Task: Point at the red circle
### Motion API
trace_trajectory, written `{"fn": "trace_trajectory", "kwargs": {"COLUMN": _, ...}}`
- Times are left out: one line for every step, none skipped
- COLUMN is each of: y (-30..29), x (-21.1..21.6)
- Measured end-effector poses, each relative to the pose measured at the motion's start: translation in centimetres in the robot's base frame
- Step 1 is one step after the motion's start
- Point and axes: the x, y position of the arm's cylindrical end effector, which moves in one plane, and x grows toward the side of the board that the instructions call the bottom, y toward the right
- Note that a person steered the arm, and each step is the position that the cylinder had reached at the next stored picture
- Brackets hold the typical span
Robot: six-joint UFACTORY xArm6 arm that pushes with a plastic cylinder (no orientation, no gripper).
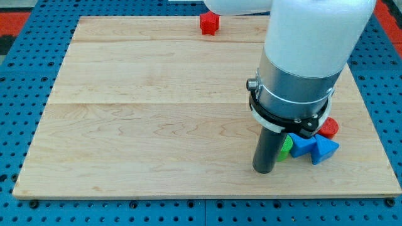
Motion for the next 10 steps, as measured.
{"fn": "trace_trajectory", "kwargs": {"y": 0.0, "x": 0.4}}
{"fn": "trace_trajectory", "kwargs": {"y": 1.0, "x": 1.2}}
{"fn": "trace_trajectory", "kwargs": {"y": 1.9, "x": 1.2}}
{"fn": "trace_trajectory", "kwargs": {"y": 3.2, "x": 3.1}}
{"fn": "trace_trajectory", "kwargs": {"y": 14.4, "x": 2.9}}
{"fn": "trace_trajectory", "kwargs": {"y": 20.0, "x": -2.4}}
{"fn": "trace_trajectory", "kwargs": {"y": 20.1, "x": -11.0}}
{"fn": "trace_trajectory", "kwargs": {"y": 20.2, "x": -15.9}}
{"fn": "trace_trajectory", "kwargs": {"y": 20.2, "x": -16.5}}
{"fn": "trace_trajectory", "kwargs": {"y": 20.2, "x": -15.3}}
